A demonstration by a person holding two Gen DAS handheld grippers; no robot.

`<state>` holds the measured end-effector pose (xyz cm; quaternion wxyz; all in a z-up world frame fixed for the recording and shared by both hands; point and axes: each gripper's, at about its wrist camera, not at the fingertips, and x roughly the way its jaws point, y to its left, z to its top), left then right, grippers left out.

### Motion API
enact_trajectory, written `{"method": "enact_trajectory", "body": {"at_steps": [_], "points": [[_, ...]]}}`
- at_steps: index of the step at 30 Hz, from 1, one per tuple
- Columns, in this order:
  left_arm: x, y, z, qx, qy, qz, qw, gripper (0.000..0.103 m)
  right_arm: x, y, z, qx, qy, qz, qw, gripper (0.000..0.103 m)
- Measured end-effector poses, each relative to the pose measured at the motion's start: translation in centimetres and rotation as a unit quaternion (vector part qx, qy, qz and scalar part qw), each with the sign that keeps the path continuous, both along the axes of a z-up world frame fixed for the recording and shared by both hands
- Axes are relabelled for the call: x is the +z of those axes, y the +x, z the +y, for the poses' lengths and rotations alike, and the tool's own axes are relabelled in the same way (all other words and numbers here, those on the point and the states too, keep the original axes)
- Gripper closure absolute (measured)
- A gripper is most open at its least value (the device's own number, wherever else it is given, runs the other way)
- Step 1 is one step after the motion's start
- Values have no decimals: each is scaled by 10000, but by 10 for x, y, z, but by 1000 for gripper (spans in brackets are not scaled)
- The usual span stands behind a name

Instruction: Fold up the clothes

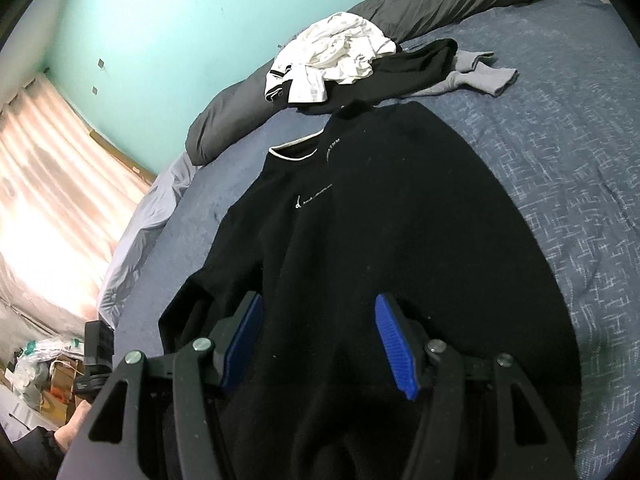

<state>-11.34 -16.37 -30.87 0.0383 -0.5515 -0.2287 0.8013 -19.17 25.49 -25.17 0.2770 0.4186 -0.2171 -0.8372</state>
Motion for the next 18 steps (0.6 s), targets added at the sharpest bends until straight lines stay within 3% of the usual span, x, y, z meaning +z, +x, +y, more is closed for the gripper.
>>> {"method": "enact_trajectory", "body": {"at_steps": [14, 17, 18], "points": [[7, 39, -9, -106, 334, 104, 9993, 50, -1, -2, -7, 79, -96, -3, 9999, 43], [4, 35, -1, -186, 258, 80, 9995, 52, -1, -2, -9, 101, -107, 11, 9999, 43], [4, 35, 1, -207, 202, 88, 9995, 63, -1, -2, -9, 104, -107, 11, 9999, 43]]}}
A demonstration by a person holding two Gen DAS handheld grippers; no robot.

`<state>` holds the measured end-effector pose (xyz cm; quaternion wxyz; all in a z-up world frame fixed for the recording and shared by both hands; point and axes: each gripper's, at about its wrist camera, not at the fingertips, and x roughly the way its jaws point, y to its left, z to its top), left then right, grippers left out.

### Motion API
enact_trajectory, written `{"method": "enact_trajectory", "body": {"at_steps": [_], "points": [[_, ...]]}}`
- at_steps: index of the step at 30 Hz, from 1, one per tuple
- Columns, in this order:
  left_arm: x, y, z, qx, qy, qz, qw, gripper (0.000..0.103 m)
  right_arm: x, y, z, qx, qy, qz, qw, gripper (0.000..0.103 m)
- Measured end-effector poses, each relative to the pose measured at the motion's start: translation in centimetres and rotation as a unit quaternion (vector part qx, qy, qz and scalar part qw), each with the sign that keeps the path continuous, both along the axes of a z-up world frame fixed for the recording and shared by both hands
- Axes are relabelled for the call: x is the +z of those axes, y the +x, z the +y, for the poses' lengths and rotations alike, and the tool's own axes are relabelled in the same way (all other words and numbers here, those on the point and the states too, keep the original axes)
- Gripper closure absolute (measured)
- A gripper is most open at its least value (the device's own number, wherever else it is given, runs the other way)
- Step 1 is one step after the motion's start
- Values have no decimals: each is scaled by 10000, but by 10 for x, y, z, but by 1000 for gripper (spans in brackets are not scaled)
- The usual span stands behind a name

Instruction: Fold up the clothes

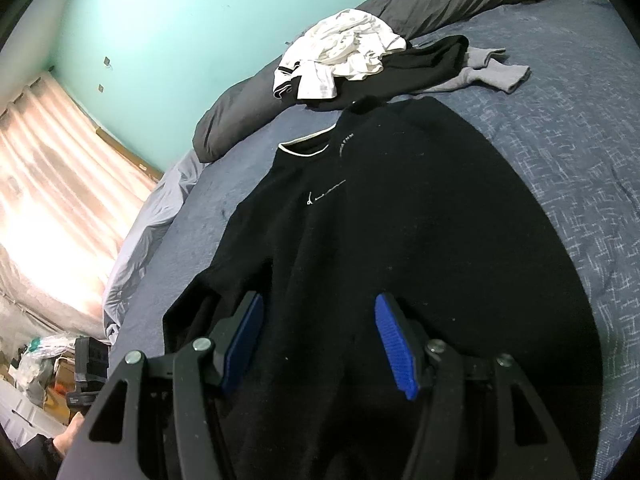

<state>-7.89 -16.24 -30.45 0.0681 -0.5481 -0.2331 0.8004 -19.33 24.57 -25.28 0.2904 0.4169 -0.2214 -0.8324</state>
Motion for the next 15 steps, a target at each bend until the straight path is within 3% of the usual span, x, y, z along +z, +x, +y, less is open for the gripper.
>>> {"method": "enact_trajectory", "body": {"at_steps": [1, 2, 3, 9, 15], "points": [[1, 0, 2, -32, -66, 8, 10000, 72, 0, 0, 0, 4, 1, 0, 10000, 43], [2, -1, 4, -73, -153, 17, 9999, 94, 0, 0, 0, 0, -6, 1, 10000, 43], [4, -1, 6, -113, -239, 26, 9996, 98, 0, 0, 0, -2, -14, -3, 10000, 43], [36, 1, 2, -140, -720, 373, 9966, 99, -1, 0, 1, -2, -49, -36, 10000, 43], [84, 6, -40, 213, -1316, 674, 9888, 100, -2, 0, 1, -6, -62, -51, 10000, 43]]}}
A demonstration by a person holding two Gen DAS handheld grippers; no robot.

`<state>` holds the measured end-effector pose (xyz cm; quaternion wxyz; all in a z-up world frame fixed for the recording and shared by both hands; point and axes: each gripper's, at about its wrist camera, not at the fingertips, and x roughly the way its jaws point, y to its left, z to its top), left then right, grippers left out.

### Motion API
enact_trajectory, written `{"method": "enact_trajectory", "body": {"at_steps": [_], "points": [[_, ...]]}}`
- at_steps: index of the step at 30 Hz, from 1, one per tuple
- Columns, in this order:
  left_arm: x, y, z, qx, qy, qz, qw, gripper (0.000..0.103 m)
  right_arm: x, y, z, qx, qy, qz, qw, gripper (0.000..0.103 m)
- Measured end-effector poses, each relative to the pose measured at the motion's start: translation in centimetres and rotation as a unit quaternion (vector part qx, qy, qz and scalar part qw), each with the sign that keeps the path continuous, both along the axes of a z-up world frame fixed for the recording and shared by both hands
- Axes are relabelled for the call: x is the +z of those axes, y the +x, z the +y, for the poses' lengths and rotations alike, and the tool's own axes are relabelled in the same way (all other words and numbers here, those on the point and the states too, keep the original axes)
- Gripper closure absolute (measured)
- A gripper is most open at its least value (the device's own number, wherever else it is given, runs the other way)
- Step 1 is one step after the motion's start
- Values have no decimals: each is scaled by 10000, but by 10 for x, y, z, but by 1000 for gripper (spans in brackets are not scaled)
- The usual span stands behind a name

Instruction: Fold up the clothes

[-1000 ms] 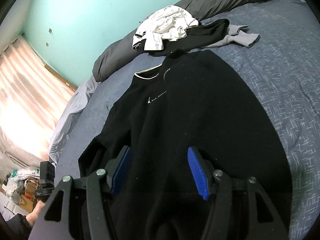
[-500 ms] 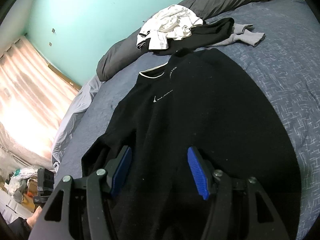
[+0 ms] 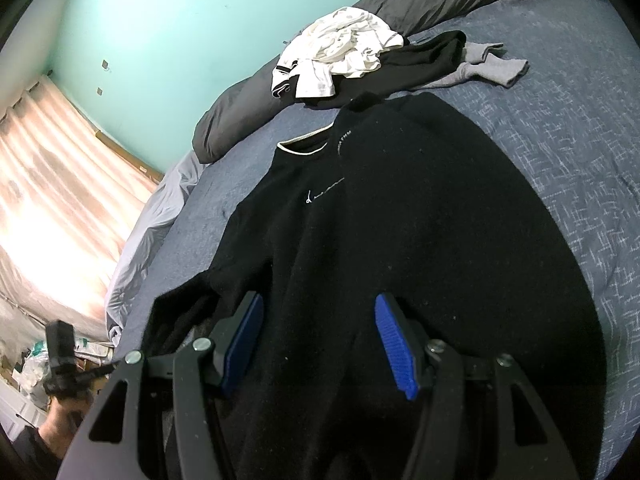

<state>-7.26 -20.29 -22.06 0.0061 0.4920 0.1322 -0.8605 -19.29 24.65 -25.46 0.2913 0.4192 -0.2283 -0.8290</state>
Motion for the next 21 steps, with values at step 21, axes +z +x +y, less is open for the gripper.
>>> {"method": "enact_trajectory", "body": {"at_steps": [21], "points": [[-15, -68, -107, 1043, -967, -784, 9867, 98, -4, -1, -7, 54, 141, -5, 9999, 43]]}}
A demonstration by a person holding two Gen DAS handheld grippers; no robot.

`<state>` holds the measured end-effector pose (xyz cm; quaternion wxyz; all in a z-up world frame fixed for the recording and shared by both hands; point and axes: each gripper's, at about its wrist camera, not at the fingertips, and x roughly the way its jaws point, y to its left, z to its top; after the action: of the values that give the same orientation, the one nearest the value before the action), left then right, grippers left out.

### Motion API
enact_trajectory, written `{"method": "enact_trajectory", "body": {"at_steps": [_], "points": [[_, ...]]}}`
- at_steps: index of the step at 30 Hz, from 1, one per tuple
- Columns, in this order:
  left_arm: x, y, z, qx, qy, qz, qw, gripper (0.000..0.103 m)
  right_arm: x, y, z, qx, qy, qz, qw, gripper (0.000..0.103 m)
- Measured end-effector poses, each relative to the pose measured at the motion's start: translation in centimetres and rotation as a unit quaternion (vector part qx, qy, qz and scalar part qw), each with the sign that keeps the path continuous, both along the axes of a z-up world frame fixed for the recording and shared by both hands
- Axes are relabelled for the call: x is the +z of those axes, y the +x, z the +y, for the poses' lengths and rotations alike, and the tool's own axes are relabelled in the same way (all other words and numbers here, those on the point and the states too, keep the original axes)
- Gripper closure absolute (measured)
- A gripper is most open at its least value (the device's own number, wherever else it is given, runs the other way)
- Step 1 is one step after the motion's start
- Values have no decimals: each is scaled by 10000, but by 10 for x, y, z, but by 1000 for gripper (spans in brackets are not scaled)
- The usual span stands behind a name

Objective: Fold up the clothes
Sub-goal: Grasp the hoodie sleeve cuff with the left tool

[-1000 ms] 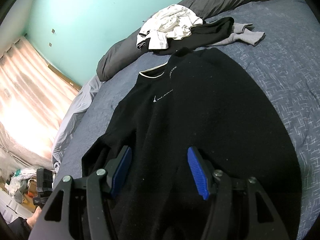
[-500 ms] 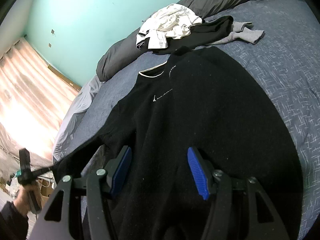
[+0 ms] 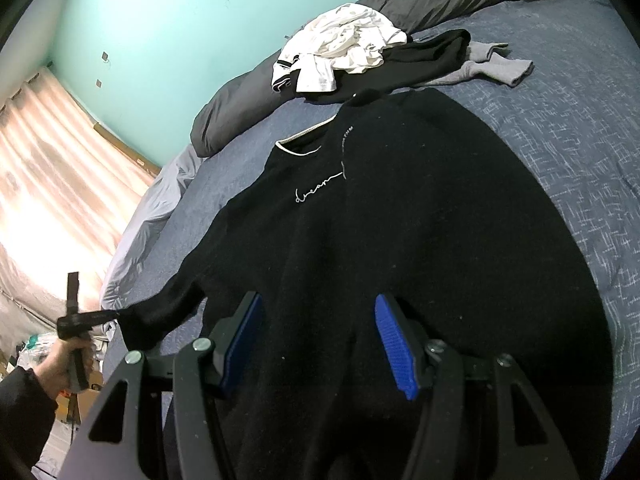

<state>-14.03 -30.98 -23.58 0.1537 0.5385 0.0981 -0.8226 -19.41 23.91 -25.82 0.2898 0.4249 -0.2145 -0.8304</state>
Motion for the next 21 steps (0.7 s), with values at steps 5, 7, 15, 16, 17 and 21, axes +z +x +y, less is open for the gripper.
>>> {"method": "enact_trajectory", "body": {"at_steps": [5, 7, 15, 16, 17, 21], "points": [[1, 20, -18, 475, 343, 261, 9979, 62, 1, 0, 0, 11, -8, 13, 10000, 43], [12, 31, -27, 668, 398, 508, 9957, 59, 1, 1, -1, 10, 1, 22, 10000, 43], [10, 71, -64, 1116, 421, 565, 9913, 59, 3, 2, -7, 74, 78, 92, 9999, 43], [6, 74, -64, 1129, 417, 526, 9913, 59, 3, 2, -7, 76, 80, 90, 9999, 43], [2, 77, -64, 1144, 429, 501, 9912, 59, 3, 2, -7, 78, 82, 88, 9999, 43], [-16, 76, -71, 1234, 615, 423, 9895, 55, 3, 2, -8, 83, 84, 86, 9999, 43]]}}
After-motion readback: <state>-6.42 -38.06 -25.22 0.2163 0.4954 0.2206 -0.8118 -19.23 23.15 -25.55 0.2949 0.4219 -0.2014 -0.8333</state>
